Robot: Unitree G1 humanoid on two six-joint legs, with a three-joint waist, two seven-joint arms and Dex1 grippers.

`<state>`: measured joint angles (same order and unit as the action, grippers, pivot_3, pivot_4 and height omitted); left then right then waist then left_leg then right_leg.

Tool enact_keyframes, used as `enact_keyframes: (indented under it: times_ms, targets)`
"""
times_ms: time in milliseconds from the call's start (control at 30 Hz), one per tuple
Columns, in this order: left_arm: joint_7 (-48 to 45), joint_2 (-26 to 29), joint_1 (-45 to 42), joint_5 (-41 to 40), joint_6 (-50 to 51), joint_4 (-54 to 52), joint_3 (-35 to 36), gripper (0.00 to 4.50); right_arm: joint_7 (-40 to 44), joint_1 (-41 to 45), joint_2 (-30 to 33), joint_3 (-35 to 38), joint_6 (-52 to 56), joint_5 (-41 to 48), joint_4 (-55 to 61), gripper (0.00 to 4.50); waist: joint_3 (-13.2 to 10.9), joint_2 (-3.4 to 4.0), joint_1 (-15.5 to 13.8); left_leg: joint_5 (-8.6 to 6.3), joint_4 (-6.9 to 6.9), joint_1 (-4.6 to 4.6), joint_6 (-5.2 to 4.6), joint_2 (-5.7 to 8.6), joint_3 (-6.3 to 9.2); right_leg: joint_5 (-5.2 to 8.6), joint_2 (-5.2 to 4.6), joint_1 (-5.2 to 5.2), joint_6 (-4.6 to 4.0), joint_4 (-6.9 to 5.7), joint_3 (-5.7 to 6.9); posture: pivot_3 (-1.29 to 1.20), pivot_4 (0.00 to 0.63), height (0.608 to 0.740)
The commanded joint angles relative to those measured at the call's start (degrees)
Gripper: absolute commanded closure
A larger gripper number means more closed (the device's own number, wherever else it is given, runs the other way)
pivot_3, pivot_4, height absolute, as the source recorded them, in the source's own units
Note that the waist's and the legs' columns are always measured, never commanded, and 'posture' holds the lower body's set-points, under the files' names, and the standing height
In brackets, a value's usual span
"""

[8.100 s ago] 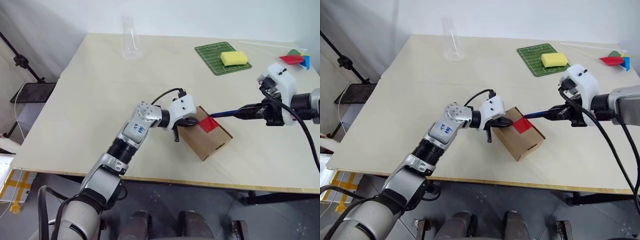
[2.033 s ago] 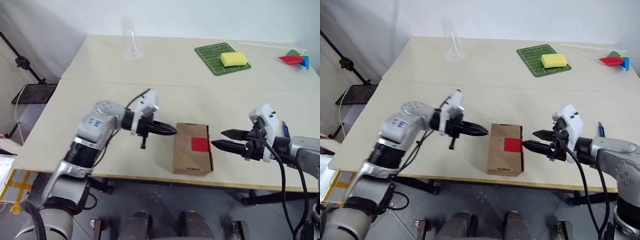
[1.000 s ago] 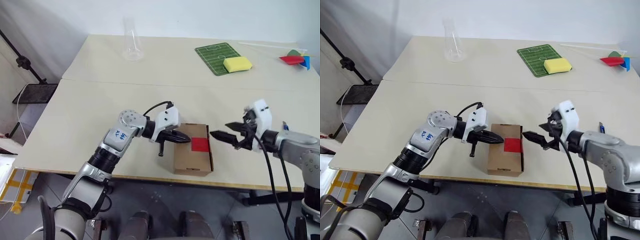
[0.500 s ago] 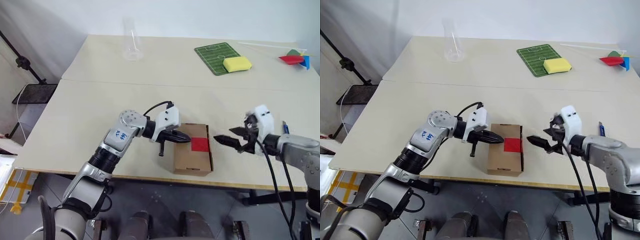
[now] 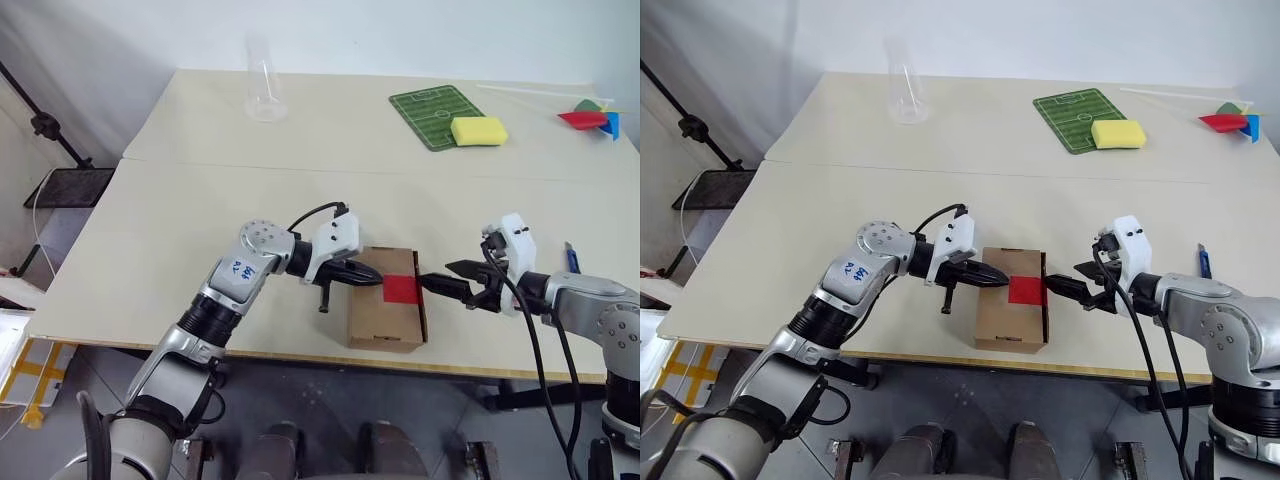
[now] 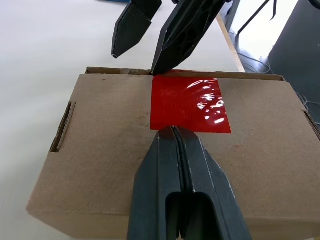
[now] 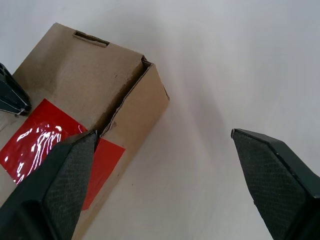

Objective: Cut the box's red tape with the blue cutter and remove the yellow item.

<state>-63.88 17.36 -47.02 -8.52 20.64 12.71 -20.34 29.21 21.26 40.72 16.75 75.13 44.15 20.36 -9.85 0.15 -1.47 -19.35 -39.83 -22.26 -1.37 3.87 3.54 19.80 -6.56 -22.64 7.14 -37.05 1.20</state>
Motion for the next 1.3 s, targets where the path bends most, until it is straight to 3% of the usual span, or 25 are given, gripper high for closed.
enact_keyframes:
  times_ms: [33, 167, 367, 600, 700, 800, 933, 1033, 1100, 1233, 1300]
  targets:
    - [0.2, 0.1, 0.1, 0.9, 0.6, -0.5, -0.7, 4.50, -0.5, -1.4, 0.9, -0.2, 0.7, 0.1, 2.1, 0.05, 0.0, 0.00, 0.0, 0.00, 0.00, 0.00, 0.00, 0.00, 0.00, 0.00, 0.00, 0.00, 0.00, 0.00, 0.00, 0.00, 0.150, 0.740]
    - [0.2, 0.0, -0.1, 1.0, 0.7, -0.4, -0.8, 4.50, -1.6, -1.3, 2.1, -0.8, 0.6, -1.5, 2.0, 0.05, 0.0, 0.00, 0.0, 0.00, 0.00, 0.00, 0.00, 0.00, 0.00, 0.00, 0.00, 0.00, 0.00, 0.00, 0.00, 0.00, 0.150, 0.740]
    - [0.1, -0.1, -0.5, 1.2, 0.3, 0.2, -0.8, 4.50, -0.4, -0.7, 9.5, -8.4, -0.5, -5.1, 4.3, 0.05, 0.0, -0.02, 0.0, 0.00, 0.01, 0.01, 0.00, 0.00, 0.00, 0.00, -0.01, 0.02, 0.00, 0.06, 0.00, 0.00, 0.150, 0.740]
    - [0.4, -0.9, -0.5, 1.3, 0.4, 0.3, -0.9, 4.50, -1.1, 0.6, 11.7, -16.0, -3.2, -10.3, 4.5, 0.05, 0.0, -0.02, -0.1, 0.00, 0.00, 0.00, 0.00, 0.01, 0.01, 0.00, -0.01, 0.03, 0.00, 0.09, 0.00, 0.00, 0.150, 0.740]
    - [0.5, -0.8, -0.4, 1.4, 0.5, 0.2, -0.6, 4.50, -0.7, -1.4, 13.2, -21.3, -7.9, -15.2, 4.9, 0.05, 0.0, -0.02, -0.1, 0.00, 0.01, -0.01, -0.01, 0.03, 0.01, 0.00, 0.00, 0.03, 0.00, 0.10, 0.00, 0.00, 0.150, 0.740]
    - [0.7, -0.6, -0.3, 1.4, 0.5, 0.1, -0.3, 4.50, -1.1, -5.2, 21.1, -33.1, -17.9, -28.8, 4.4, 0.05, 0.0, -0.04, -0.1, 0.00, 0.01, 0.01, -0.01, 0.06, 0.02, 0.00, 0.00, 0.04, 0.00, 0.11, 0.01, 0.00, 0.150, 0.740]
    - [0.9, -0.5, -0.1, 1.5, 0.8, -0.3, -0.2, 4.50, -0.4, -6.9, 16.6, -27.6, -18.4, -25.4, 4.5, 0.05, 0.4, -0.70, -0.2, 0.00, -0.07, 0.11, -0.02, 0.13, 0.26, 0.00, 0.03, 0.24, 0.01, 0.29, 0.01, 0.00, 0.150, 0.740]
    - [1.1, -0.2, 0.1, 1.6, 1.2, -0.8, -0.1, 4.50, 2.6, -7.0, 12.9, -18.5, -14.0, -18.8, 4.2, 0.05, 0.4, -0.83, -0.1, 0.01, -0.12, 0.10, -0.02, 0.13, 0.28, -0.01, -0.02, 0.28, 0.02, 0.29, -0.03, 0.00, 0.150, 0.740]
    - [1.2, -0.2, 0.1, 1.5, 1.4, -0.9, 0.1, 4.50, 5.8, -7.0, 13.3, -15.0, -15.0, -17.2, 2.6, 0.05, 0.4, -0.73, -0.1, 0.01, -0.11, 0.09, -0.02, 0.13, 0.28, -0.01, -0.03, 0.24, 0.02, 0.25, -0.04, 0.00, 0.150, 0.740]
    - [1.9, 0.3, 1.5, 1.0, 2.8, -2.5, 0.9, 4.50, 21.2, -5.4, 19.5, -9.1, -13.3, -10.0, -10.7, 0.05, 0.2, -0.42, -0.1, 0.06, -0.04, 0.03, -0.11, 0.26, 0.27, -0.01, 0.00, 0.19, 0.02, 0.22, -0.02, 0.00, 0.150, 0.740]
    - [1.9, 0.5, 2.1, 1.0, 3.1, -3.4, 0.6, 4.50, 22.5, -2.0, 17.3, -8.5, -9.7, -6.6, -14.5, 0.05, 0.2, -0.42, 0.1, 0.07, -0.01, 0.03, -0.13, 0.25, 0.26, -0.01, -0.05, 0.19, 0.02, 0.21, -0.03, 0.00, 0.150, 0.740]
